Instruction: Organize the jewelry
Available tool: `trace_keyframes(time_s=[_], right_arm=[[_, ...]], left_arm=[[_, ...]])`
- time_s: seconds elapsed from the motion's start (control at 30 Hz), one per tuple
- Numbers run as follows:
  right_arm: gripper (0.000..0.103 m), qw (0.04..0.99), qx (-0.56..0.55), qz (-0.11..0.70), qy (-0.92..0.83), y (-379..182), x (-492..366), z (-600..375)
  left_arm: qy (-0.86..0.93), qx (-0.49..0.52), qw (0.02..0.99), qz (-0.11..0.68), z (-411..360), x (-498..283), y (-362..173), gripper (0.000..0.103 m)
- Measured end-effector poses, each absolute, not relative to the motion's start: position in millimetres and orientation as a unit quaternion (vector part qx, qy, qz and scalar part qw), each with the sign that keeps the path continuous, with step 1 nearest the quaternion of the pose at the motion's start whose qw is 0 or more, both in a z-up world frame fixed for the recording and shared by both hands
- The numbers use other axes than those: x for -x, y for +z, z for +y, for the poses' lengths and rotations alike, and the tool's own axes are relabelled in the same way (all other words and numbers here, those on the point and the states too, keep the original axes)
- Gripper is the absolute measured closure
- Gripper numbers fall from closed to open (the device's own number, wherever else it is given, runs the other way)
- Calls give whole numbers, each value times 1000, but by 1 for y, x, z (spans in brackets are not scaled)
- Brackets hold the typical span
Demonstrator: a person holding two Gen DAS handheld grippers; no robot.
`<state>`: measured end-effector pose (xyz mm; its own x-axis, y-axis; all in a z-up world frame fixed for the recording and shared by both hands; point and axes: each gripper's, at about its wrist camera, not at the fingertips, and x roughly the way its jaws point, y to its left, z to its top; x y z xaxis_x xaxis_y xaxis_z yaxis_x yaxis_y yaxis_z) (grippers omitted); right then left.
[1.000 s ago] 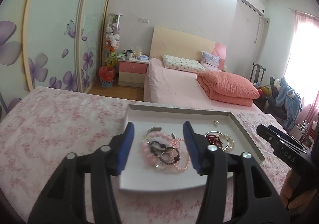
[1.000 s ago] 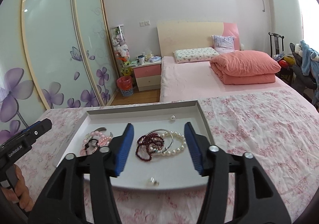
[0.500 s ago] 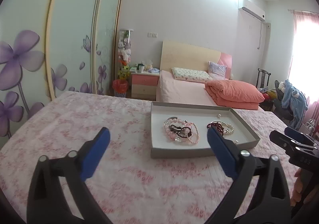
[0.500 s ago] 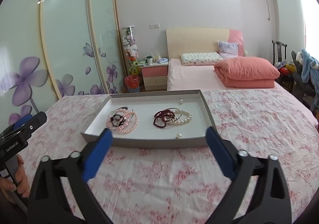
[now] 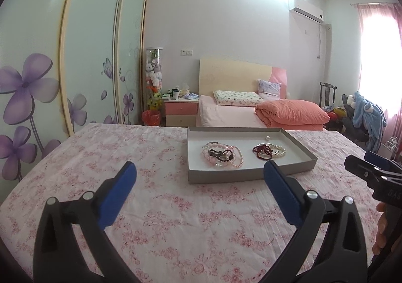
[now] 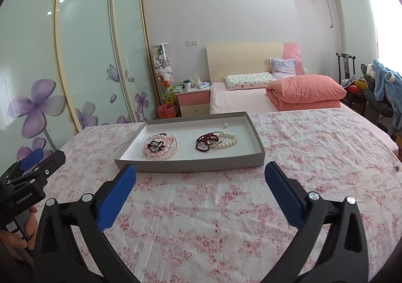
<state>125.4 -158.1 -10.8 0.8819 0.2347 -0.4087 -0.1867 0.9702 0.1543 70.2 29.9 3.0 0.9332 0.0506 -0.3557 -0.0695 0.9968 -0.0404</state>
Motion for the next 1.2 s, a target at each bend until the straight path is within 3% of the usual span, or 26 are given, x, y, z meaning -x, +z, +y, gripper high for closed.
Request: trace_keyframes(time_s=[1.2], right_arm=[[2,969,-57,215,108,-17,-114,-160]], left_arm=[[16,27,981,192,23,-67,-8,4]])
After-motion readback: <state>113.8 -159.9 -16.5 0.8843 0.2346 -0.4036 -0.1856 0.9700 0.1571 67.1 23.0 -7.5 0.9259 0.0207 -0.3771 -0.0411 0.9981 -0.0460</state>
